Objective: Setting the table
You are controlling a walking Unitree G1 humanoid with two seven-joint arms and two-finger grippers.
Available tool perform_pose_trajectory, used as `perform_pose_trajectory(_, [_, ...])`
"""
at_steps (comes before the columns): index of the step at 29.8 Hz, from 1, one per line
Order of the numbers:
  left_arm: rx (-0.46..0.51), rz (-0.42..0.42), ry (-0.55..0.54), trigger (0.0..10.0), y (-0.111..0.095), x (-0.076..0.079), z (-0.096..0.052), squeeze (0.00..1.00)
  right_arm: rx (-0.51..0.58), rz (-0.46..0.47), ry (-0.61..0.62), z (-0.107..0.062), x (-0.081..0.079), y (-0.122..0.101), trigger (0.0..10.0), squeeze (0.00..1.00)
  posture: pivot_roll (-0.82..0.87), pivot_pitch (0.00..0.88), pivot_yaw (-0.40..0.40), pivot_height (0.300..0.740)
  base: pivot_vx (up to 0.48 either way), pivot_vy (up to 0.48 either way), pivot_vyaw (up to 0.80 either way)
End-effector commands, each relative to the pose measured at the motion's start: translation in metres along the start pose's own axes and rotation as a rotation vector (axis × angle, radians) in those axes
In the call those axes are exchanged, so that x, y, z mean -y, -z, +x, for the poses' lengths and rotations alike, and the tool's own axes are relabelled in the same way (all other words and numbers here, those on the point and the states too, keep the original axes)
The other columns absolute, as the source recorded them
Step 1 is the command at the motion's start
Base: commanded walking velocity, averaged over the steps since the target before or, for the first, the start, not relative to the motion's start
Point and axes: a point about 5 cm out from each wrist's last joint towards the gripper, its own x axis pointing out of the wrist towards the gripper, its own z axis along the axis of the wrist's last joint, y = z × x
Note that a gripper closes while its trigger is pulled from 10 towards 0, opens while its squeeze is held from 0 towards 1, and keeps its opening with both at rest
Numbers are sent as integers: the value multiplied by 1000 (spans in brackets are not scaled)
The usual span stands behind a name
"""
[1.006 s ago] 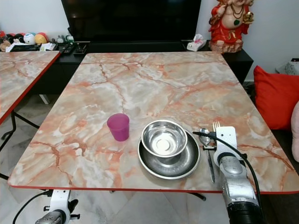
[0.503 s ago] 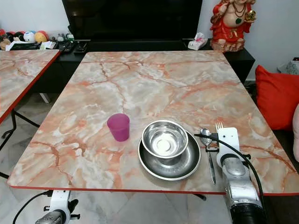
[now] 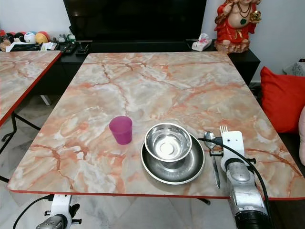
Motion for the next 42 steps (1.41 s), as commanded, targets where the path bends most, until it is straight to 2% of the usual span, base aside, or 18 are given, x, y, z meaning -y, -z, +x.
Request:
perform_pose_trajectory(1, [-22,2,-9,10000,4,-5,-1,0,15,-5,-4,-1,-3,-4,10000,0,15,0,46,740,0,0,0])
perform_pose_trajectory(21, [-24,3,-11,10000,5,-5,-1,0,-8,7,-19,-4,-11,3,10000,0,17,0,45,740,0,0,0])
perform_pose_trajectory(42, [-25,6,-13,10000,5,-6,-1,0,-28,2,-15,-3,-10,6,10000,0,20,0,44,740,0,0,0])
